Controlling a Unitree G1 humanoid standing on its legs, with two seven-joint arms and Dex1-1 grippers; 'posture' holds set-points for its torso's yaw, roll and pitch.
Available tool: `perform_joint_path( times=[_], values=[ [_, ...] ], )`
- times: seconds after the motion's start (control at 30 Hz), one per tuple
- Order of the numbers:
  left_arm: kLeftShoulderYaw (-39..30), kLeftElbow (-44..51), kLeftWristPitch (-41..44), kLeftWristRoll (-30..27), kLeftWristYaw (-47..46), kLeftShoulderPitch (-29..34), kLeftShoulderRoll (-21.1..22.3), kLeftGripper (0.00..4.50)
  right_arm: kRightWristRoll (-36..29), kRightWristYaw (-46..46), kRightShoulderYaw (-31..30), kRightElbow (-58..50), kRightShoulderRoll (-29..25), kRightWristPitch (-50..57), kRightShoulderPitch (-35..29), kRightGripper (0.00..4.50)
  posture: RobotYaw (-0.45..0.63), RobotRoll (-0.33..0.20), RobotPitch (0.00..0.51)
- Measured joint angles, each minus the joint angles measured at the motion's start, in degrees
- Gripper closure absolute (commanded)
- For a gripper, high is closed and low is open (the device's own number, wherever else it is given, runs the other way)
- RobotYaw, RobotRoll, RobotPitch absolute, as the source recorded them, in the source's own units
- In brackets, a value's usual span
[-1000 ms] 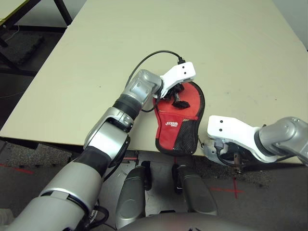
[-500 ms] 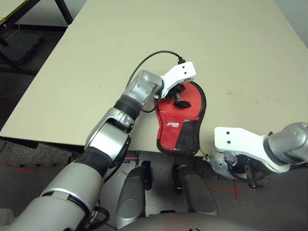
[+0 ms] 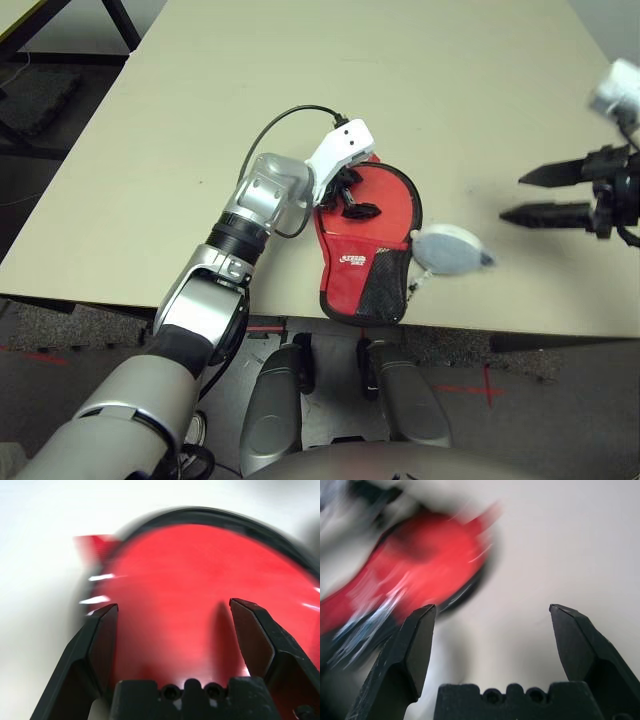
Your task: Store the ping-pong paddle in its case and zip it.
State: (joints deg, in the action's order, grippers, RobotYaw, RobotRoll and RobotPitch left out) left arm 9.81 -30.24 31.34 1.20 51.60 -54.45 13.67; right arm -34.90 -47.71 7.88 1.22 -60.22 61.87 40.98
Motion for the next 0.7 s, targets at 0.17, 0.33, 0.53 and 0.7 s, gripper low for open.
perform_joint_path(
  times=[0.17, 0.33, 0.53, 0.7],
  values=[
    [-10.6, -2.1, -8.9, -2.7, -12.7, 0.0, 0.9, 0.0, 9.7, 15.5, 4.2, 15.3, 13.4, -18.5, -0.3, 0.01, -0.06, 0.0, 0.246],
    [-18.5, -5.4, -15.7, -6.0, -21.9, 1.3, 1.1, 0.0, 16.1, 24.9, 6.5, 28.1, 19.2, -37.1, 0.6, 0.01, -0.05, 0.0, 0.246],
    [-24.6, -11.2, -24.8, -7.0, -31.7, 4.0, 3.0, 0.0, 20.2, 32.9, 9.4, 46.2, 21.1, -56.6, 4.6, 0.01, -0.03, 0.0, 0.244],
    [-26.7, -12.5, -30.0, -7.9, -37.4, 6.1, 3.5, 0.0, 21.7, 36.5, 11.0, 56.4, 20.5, -65.6, 7.8, 0.01, -0.02, 0.0, 0.252]
  ],
)
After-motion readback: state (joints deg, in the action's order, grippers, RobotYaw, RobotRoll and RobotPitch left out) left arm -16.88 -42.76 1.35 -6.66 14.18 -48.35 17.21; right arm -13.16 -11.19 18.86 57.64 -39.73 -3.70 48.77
